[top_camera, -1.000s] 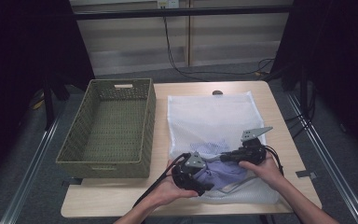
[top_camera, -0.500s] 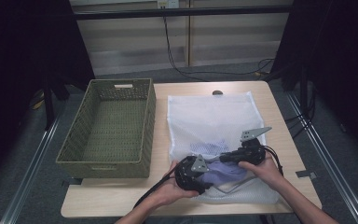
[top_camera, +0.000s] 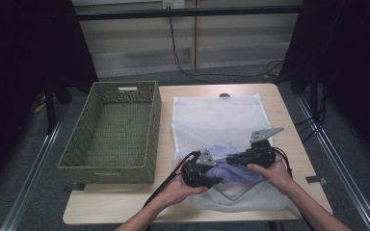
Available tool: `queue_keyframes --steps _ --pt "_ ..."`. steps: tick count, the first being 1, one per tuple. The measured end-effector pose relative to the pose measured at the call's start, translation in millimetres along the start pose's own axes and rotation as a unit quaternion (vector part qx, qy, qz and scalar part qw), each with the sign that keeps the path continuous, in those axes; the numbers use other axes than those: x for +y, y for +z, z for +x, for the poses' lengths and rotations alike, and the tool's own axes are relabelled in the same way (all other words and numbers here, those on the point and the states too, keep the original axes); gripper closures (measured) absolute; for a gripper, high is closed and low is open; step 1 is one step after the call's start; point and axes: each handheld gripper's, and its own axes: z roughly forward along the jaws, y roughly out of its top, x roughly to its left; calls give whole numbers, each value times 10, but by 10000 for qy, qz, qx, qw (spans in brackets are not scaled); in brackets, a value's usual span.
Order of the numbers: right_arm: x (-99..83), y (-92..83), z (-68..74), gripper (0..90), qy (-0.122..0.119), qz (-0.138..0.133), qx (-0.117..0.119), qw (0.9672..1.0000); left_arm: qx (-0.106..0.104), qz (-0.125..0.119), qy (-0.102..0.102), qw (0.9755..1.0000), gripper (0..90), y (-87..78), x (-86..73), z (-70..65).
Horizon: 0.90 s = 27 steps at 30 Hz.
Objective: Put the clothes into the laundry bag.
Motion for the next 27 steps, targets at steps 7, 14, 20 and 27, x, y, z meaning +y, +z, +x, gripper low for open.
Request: queue_keyframes --steps 7,14,20,27 --pt "170 -75 82 879 -16 -237 19 9997 138 -267 -95 9995 642 -97 156 60" --pt "258 -134 119 879 -19 -420 -11 9991 231 -278 -67 9993 643 -70 297 88" --pt "262 -183 140 879 -31 -436 -8 9990 255 -237 -170 9992 642 134 232 164" --pt "115 -148 149 878 -11 -298 63 9995 395 4 -221 9990 629 340 70 227"
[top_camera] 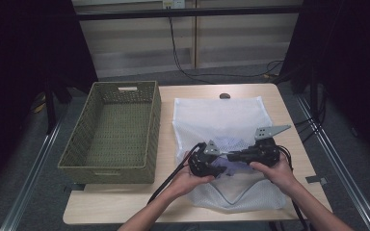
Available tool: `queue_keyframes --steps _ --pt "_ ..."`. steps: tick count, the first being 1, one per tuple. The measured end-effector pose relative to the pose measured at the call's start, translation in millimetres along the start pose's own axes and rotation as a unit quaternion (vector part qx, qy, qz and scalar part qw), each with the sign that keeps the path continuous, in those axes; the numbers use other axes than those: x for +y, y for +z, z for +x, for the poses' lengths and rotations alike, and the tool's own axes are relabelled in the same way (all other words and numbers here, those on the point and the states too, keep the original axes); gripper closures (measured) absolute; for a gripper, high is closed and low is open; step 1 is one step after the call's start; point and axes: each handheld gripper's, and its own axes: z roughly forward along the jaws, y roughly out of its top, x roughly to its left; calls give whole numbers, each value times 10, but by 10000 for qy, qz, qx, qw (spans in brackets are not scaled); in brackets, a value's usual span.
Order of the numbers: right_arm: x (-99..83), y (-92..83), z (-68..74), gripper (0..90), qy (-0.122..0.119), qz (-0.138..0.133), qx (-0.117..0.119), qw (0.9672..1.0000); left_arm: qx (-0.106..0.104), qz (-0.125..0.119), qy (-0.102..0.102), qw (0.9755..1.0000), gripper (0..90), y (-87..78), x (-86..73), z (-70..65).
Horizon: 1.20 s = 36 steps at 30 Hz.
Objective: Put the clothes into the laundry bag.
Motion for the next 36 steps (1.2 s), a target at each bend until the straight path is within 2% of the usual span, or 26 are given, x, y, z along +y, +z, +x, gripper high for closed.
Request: queue_keyframes --steps 3,5,6,7,8,11,12,14,15,16,17,22,26,27,28,30,31,34,36 --pt "-78 37 -18 877 38 117 19 9999 20 43 -13 10000 619 49 -52 -25" --pt "-120 64 -26 877 50 185 45 9998 38 20 39 10000 615 68 -70 -43" --pt "-137 80 -26 876 46 224 49 9997 31 106 125 9999 613 61 -74 -37" --pt "-148 90 -27 875 47 253 48 9997 41 36 92 9999 612 77 -88 -51" --pt "-160 107 -27 875 21 289 59 9996 45 123 283 9995 612 66 -94 -41" --pt "-178 147 -17 873 -45 372 64 9993 -3 6 121 9999 607 75 -114 -41" --pt "-183 157 -12 873 -34 392 74 9992 19 70 134 9999 600 67 -111 -38" --pt "-196 176 -11 872 -55 439 75 9990 -66 -12 96 9999 575 77 -116 -54" --pt "-201 183 -11 870 -45 438 87 9990 -111 95 284 9995 550 65 -112 -41" --pt "-202 186 -12 869 -45 453 84 9989 -159 15 237 9996 541 67 -116 -49" --pt "-205 190 -11 867 -41 463 71 9989 -206 51 282 9994 541 56 -113 -35" --pt "-224 199 -40 817 -46 525 21 9986 -470 -61 56 9989 467 -20 -93 -18" --pt "-228 187 -59 818 -23 516 4 9987 -403 -117 32 9991 401 -181 -84 -65" --pt "-227 181 -63 819 -12 507 -6 9987 -402 -184 -34 9990 382 -230 -95 -77" --pt "-228 178 -70 818 -34 501 -14 9987 -357 -150 -1 9992 365 -280 -101 -78" --pt "-230 176 -75 819 -25 497 -31 9988 -282 -253 -104 9992 334 -406 -148 -76" --pt "-229 179 -77 817 -21 495 -20 9988 -175 -237 -101 9995 332 -480 -171 -68" --pt "-223 183 -71 808 -32 492 -44 9988 4 -549 -169 9983 343 -677 -261 -60" --pt "-217 177 -67 806 -44 459 -16 9989 -4 -606 -185 9980 404 -789 -330 -77"
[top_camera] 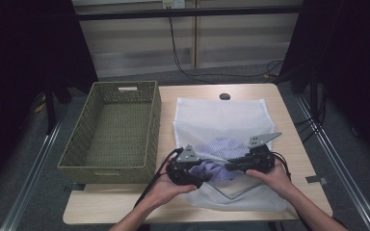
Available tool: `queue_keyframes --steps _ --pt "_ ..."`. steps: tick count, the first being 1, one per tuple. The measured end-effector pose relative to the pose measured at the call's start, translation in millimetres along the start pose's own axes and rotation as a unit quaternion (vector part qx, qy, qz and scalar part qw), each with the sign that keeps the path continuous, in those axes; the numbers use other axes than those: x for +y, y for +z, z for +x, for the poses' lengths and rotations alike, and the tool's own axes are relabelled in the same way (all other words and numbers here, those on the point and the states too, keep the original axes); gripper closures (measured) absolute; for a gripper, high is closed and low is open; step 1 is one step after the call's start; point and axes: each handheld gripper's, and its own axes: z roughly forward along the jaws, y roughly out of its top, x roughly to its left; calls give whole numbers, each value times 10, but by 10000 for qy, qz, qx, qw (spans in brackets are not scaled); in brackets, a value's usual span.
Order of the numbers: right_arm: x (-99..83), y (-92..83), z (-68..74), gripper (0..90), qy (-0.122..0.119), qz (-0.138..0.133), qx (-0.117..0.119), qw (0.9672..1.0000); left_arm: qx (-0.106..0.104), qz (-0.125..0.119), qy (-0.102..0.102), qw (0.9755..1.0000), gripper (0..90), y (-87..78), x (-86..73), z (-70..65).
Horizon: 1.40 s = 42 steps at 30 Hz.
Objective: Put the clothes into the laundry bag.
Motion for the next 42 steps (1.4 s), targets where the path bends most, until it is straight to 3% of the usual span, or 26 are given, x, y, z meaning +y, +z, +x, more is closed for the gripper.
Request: queue_keyframes --steps 5,9,13,20,21,24,25,27,28,29,32,34,36,37,42 --pt "21 -18 1 793 -63 -116 -16 9999 -386 21 34 9992 586 -73 -165 -141" --pt "45 -57 27 752 -110 -265 -1 9996 -698 275 131 9971 546 37 -261 -258" --pt "58 -118 58 664 -135 -406 41 9991 -857 458 286 9949 522 129 -273 -315" --pt "118 -247 121 611 -171 -649 149 9976 -1087 658 494 9907 524 251 -272 -400" --pt "134 -255 144 612 -201 -669 128 9975 -1053 749 524 9902 520 252 -267 -411" --pt "172 -252 219 678 -321 -747 153 9966 -1061 727 528 9903 509 309 -293 -446" --pt "180 -240 243 699 -340 -751 174 9964 -1096 806 562 9891 512 327 -299 -447" --pt "185 -191 285 752 -404 -678 261 9965 -961 943 597 9891 582 365 -315 -468" --pt "180 -156 302 769 -408 -610 309 9968 -989 864 621 9894 620 386 -322 -477" --pt "168 -106 319 791 -420 -517 385 9970 -943 860 690 9894 738 394 -314 -482" --pt "132 14 349 832 -453 -276 508 9973 -1011 991 687 9875 864 395 -302 -475" --pt "103 104 359 846 -459 -91 568 9973 -1028 934 606 9884 890 406 -311 -476" --pt "75 187 356 856 -459 85 581 9972 -1080 1029 631 9868 896 398 -299 -474" --pt "65 212 351 862 -444 132 585 9972 -1097 943 584 9878 896 411 -306 -489" --pt "-12 378 272 849 -477 501 572 9960 -1122 961 578 9873 895 419 -301 -506"
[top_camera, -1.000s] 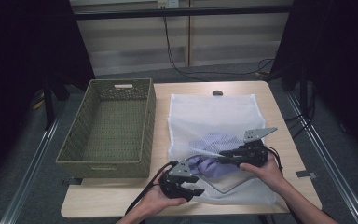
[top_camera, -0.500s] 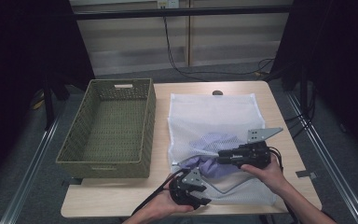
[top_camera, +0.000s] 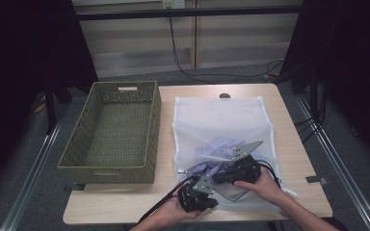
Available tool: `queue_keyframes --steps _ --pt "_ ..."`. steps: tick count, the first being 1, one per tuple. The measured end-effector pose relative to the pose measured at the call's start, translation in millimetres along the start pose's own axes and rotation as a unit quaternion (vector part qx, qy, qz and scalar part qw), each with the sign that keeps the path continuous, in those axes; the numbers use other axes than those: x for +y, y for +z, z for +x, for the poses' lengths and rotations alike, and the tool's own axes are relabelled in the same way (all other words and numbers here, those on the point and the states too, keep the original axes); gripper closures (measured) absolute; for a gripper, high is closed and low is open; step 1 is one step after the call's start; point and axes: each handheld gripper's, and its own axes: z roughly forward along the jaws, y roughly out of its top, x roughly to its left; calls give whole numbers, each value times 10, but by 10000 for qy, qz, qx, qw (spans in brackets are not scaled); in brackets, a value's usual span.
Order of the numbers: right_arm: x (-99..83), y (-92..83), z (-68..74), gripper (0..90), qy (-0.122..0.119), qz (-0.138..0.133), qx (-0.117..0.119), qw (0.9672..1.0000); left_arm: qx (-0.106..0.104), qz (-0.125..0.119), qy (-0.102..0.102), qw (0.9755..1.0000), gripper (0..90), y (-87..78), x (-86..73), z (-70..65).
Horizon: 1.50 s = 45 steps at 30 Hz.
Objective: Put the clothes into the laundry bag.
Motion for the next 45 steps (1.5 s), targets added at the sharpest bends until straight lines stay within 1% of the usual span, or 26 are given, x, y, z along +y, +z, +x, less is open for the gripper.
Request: queue_keyframes --steps 1,2,5,6,8,10,11,13,14,17,19,20,21,22,23,25,27,29,30,31,32,34,35,37,42,45 --pt "-12 28 -18 850 -5 48 -19 10000 -46 31 20 10000 895 -6 2 9" --pt "-25 55 -34 851 26 85 -14 10000 -9 17 16 10000 895 -2 1 7" --pt "-49 126 -51 850 -14 257 -35 9997 -24 27 -23 10000 893 -3 2 8" --pt "-57 144 -62 848 -6 292 -59 9996 -27 131 25 9999 893 -17 9 16" --pt "-90 191 -95 836 46 420 -168 9990 -46 171 33 9998 893 -21 12 21" --pt "-112 216 -127 840 81 356 -166 9992 -62 -14 -18 10000 893 3 -3 19" --pt "-112 216 -135 840 128 344 -149 9992 -66 -15 -16 10000 893 4 -4 19" --pt "-115 220 -137 849 97 324 -195 9992 -136 51 -1 9999 893 -7 2 29" --pt "-116 222 -139 854 55 319 -213 9992 -76 -10 -2 10000 893 3 -3 22" --pt "-117 222 -150 859 26 305 -251 9992 -79 -16 5 10000 893 5 -2 22" --pt "-118 221 -168 864 45 272 -311 9991 -83 -12 11 10000 892 5 -1 24" --pt "-119 219 -178 864 21 238 -391 9989 -101 69 28 9999 892 -6 6 29" --pt "-117 214 -180 865 -8 242 -508 9984 -101 71 29 9999 893 -6 6 29" --pt "-116 213 -183 865 -22 238 -519 9984 -85 -16 10 10000 892 6 -1 24" --pt "-116 211 -190 865 -11 228 -537 9983 -111 -2 16 9999 892 3 0 28" --pt "-118 210 -200 869 3 218 -534 9983 -99 170 64 9998 892 -19 13 36" --pt "-117 207 -207 869 18 216 -550 9982 -120 50 19 9999 892 -4 3 29" --pt "-118 203 -217 868 21 207 -601 9980 -114 0 4 9999 892 3 0 27" --pt "-119 197 -224 865 46 202 -622 9978 -140 23 18 9999 892 -1 2 31" --pt "-121 193 -233 863 42 184 -654 9977 -96 47 2 9999 892 -2 6 26" --pt "-123 185 -244 856 51 178 -705 9973 -89 145 27 9999 892 -12 15 30" --pt "-134 165 -278 846 95 116 -761 9970 -87 110 23 9999 892 -8 15 30" --pt "-143 153 -300 844 108 80 -799 9967 -84 163 36 9998 892 -15 19 33" --pt "-152 141 -321 838 161 32 -814 9965 -93 -12 -17 10000 892 9 6 30" --pt "-161 123 -343 827 219 14 -876 9959 -95 -15 -12 10000 892 9 6 32" --pt "-160 122 -355 816 196 -11 -897 9958 -100 -15 -7 9999 892 9 5 34"
